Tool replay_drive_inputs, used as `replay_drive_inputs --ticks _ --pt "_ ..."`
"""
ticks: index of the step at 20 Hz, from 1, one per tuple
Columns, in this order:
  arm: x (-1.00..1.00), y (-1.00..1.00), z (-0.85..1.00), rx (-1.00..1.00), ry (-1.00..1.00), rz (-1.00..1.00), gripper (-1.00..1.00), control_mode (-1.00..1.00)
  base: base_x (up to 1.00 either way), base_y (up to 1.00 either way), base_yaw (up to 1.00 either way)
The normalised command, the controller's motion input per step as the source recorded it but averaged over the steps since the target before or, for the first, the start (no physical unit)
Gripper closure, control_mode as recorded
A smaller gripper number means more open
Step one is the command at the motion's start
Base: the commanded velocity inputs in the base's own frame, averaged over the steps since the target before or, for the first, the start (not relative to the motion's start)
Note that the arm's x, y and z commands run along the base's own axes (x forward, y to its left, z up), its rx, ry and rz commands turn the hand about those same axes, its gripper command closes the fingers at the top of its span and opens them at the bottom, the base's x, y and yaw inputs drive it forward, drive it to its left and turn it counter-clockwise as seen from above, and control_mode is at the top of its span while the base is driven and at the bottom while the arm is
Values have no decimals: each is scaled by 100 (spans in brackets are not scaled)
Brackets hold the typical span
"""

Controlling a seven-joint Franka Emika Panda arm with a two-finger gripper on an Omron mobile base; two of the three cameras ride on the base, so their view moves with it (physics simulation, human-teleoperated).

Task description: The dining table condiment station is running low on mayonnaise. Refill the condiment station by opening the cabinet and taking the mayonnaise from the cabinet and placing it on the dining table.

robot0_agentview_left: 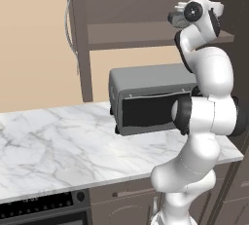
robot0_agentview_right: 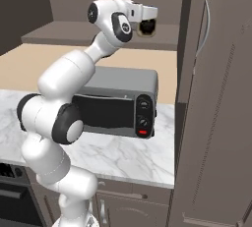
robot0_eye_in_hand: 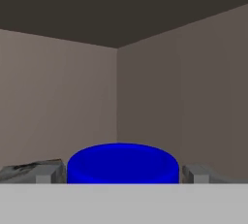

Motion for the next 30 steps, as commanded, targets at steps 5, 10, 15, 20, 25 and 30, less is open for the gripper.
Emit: replay_drive_inputs --ticks 5,10,15,20,25,30 --pt "2 -1 -4 0 2 0 100 -100 0 0 0" --pt "0 0 0 0 0 0 100 -100 0 0 0" --pt "-13 0 0 0 -3 0 100 -100 0 0 0" --pt "-55 0 1 4 -9 0 100 -100 0 0 0" --pt "-97 0 16 6 -3 0 100 -100 0 0 0" --pt "-86 26 34 2 0 0 100 -100 0 0 0"
